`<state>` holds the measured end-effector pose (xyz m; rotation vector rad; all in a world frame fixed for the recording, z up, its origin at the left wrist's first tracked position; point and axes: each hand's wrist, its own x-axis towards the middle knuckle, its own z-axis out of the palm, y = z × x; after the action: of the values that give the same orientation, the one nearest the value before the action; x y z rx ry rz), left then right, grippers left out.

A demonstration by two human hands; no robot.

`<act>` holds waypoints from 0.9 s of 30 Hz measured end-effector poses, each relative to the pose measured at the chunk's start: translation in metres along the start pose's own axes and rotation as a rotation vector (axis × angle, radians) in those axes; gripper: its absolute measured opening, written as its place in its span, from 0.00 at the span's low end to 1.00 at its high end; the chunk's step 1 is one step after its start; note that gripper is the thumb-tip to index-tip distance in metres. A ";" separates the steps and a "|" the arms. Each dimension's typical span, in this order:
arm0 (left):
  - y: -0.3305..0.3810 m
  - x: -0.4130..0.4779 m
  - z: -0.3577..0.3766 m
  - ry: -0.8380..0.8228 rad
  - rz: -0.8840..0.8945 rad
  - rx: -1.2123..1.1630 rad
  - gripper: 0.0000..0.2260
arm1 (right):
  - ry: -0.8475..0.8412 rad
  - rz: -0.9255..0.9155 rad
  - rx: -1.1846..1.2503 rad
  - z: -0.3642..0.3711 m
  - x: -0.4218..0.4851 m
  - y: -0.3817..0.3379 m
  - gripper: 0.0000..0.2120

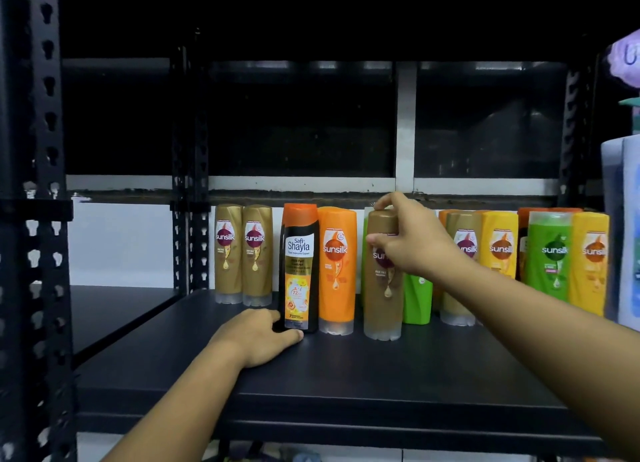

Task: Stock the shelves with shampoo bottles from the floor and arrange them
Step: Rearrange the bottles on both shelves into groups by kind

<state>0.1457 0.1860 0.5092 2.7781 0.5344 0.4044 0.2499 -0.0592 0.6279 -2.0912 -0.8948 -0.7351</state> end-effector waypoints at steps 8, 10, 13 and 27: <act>0.001 -0.002 0.000 0.003 -0.016 0.001 0.36 | -0.071 0.103 0.152 -0.006 -0.016 -0.011 0.34; 0.000 -0.002 0.000 0.019 -0.017 0.002 0.34 | -0.106 0.187 0.264 0.002 -0.024 -0.003 0.36; -0.003 -0.002 -0.001 0.090 -0.012 -0.023 0.20 | -0.241 0.254 0.387 0.018 -0.049 0.017 0.28; 0.008 -0.023 -0.009 0.085 0.353 -0.802 0.16 | -0.462 0.237 0.499 0.076 -0.094 0.018 0.17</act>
<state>0.1245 0.1717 0.5149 2.0623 -0.1113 0.6425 0.2235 -0.0413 0.5100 -1.8827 -0.9305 0.1057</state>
